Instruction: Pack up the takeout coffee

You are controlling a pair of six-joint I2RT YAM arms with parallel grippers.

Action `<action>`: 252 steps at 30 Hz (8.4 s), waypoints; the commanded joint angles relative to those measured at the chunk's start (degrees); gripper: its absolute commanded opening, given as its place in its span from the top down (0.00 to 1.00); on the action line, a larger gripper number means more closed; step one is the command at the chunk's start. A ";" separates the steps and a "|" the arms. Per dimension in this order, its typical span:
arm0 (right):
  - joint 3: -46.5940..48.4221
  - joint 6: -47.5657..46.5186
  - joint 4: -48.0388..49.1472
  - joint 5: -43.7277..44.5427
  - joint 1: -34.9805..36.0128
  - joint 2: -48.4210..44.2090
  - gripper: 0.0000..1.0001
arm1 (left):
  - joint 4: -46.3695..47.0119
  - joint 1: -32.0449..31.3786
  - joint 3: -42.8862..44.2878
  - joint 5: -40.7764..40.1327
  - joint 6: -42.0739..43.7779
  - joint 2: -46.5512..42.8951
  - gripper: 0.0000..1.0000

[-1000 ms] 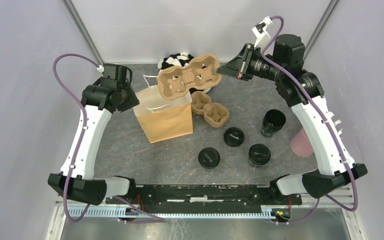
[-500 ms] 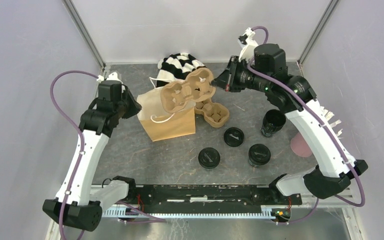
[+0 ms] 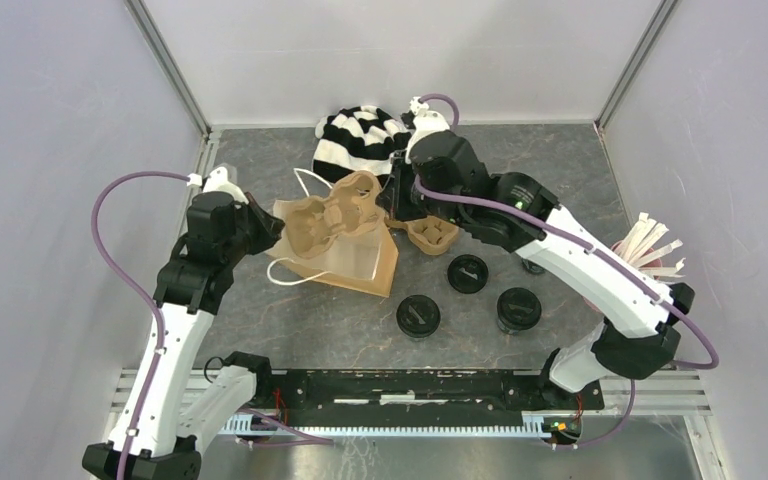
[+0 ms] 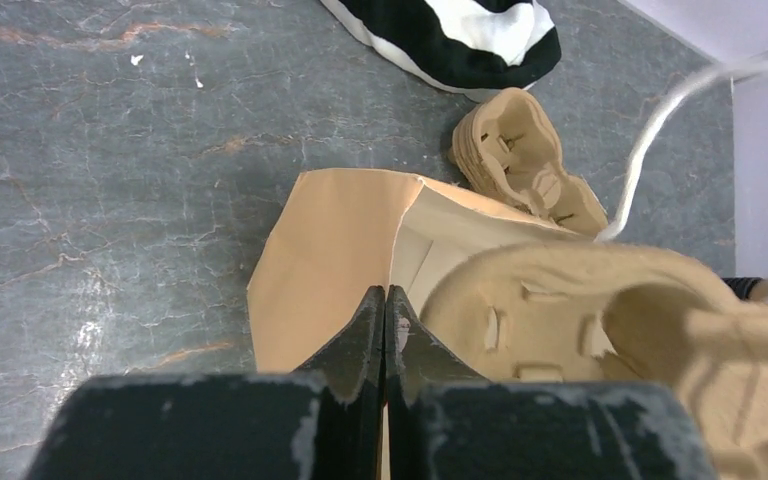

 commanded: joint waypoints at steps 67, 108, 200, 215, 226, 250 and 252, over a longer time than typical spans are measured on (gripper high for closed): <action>4.38 -16.45 6.71 -1.63 2.67 13.07 1.00 | 0.13 -0.55 -6.63 7.49 -10.37 -8.48 0.98; -2.55 -18.56 14.24 -8.38 -2.17 20.40 0.99 | -4.90 -0.49 -0.36 5.97 -12.80 -1.99 0.98; -40.68 -6.35 -0.08 1.78 10.92 -2.32 0.02 | -12.11 -0.48 8.05 0.66 -6.31 6.34 0.98; -40.34 -8.28 0.27 1.29 10.43 -1.15 0.07 | -12.05 -0.48 8.14 0.84 -6.40 6.69 0.98; -39.43 -9.02 -0.63 1.69 10.46 -0.49 0.17 | -12.02 -0.48 7.75 0.84 -6.75 6.26 0.98; -33.28 -37.54 4.56 22.82 9.97 -25.79 0.26 | -2.97 -0.48 6.13 2.06 1.84 4.30 0.98; -29.70 -42.05 3.90 24.43 9.99 -25.82 0.27 | -0.06 -0.48 5.66 1.54 4.65 3.13 0.98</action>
